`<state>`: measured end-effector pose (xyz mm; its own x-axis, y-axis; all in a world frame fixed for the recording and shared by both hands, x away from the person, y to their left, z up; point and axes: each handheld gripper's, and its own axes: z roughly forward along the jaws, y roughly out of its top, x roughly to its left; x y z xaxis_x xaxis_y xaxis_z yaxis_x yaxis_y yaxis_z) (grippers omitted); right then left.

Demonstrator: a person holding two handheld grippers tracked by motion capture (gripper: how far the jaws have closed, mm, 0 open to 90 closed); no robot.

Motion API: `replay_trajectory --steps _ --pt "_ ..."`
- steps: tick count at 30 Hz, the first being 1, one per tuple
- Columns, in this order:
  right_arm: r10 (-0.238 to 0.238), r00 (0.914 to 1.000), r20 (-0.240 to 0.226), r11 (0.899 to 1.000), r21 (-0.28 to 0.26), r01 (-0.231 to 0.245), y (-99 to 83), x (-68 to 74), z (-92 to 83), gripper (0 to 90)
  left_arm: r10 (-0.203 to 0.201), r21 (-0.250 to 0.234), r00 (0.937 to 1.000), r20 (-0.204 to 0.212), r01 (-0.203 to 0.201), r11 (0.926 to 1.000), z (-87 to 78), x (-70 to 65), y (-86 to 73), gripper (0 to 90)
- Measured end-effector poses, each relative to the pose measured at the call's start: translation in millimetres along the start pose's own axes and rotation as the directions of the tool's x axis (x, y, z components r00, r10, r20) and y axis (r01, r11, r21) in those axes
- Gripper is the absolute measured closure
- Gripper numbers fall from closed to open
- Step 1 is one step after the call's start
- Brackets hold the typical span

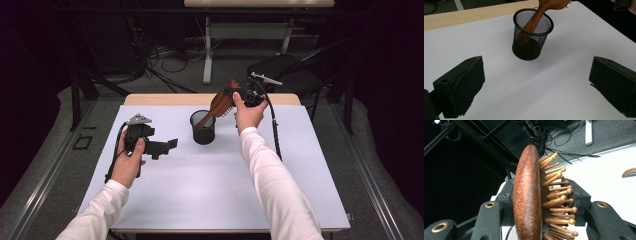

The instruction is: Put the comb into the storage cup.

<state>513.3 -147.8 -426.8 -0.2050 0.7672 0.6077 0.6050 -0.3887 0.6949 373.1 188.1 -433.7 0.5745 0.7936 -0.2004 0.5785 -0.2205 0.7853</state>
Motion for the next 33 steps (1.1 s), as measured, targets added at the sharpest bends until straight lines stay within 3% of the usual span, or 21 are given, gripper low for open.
replay_trajectory --steps 33 --pt "-0.023 0.9996 0.016 0.999 0.039 0.022 -11.1 1.1 10.5 48.9 -0.007 0.010 1.0000 0.003 0.007 0.9999 3.5 2.5 -5.0 0.4"
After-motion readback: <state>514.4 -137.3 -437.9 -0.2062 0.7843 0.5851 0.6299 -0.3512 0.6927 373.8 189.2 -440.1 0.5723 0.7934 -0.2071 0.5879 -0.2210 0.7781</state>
